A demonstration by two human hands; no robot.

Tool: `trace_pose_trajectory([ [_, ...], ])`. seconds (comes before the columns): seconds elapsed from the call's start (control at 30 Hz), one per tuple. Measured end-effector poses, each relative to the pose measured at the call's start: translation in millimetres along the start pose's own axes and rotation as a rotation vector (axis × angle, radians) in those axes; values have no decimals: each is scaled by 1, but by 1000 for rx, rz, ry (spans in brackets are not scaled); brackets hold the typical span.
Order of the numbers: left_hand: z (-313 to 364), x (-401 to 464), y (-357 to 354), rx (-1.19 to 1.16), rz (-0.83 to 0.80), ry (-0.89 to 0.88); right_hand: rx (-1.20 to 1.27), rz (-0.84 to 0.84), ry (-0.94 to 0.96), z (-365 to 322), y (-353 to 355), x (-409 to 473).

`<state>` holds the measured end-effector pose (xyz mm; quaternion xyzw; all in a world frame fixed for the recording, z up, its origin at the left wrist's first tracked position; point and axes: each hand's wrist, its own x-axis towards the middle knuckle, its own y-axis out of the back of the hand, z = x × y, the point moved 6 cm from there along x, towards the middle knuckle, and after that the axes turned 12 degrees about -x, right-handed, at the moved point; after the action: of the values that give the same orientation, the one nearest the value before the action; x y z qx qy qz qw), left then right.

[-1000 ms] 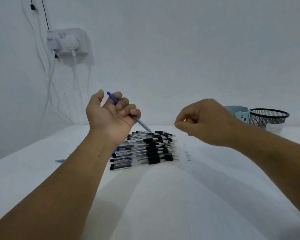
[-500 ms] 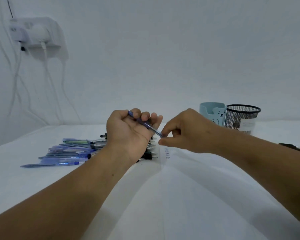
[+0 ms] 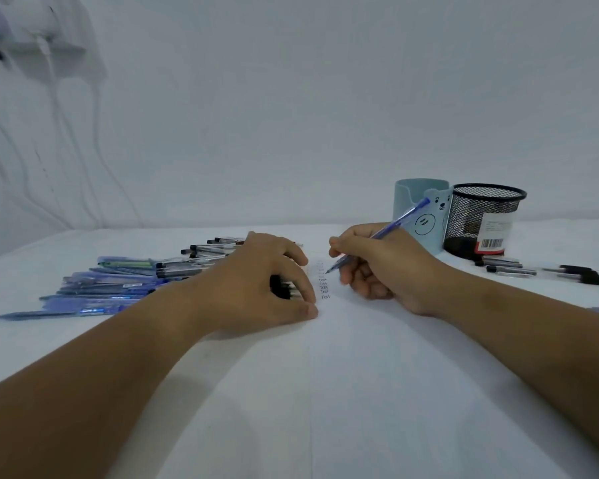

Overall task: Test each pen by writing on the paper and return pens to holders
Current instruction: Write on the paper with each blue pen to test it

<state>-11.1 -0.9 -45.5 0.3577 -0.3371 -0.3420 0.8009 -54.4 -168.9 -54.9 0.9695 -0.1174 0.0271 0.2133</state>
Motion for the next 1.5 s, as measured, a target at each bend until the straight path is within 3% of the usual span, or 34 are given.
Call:
trace_pose_trajectory([
  [0.3, -2, -1, -2, -13, -7, 20, -137, -118, 126, -4, -13, -4],
  [0.87, -3, -1, -3, -28, -20, 73, -345, -125, 149, -3, -18, 1],
  [1.5, -2, -3, -3, -25, -20, 82, -300, -106, 156, -3, -17, -1],
])
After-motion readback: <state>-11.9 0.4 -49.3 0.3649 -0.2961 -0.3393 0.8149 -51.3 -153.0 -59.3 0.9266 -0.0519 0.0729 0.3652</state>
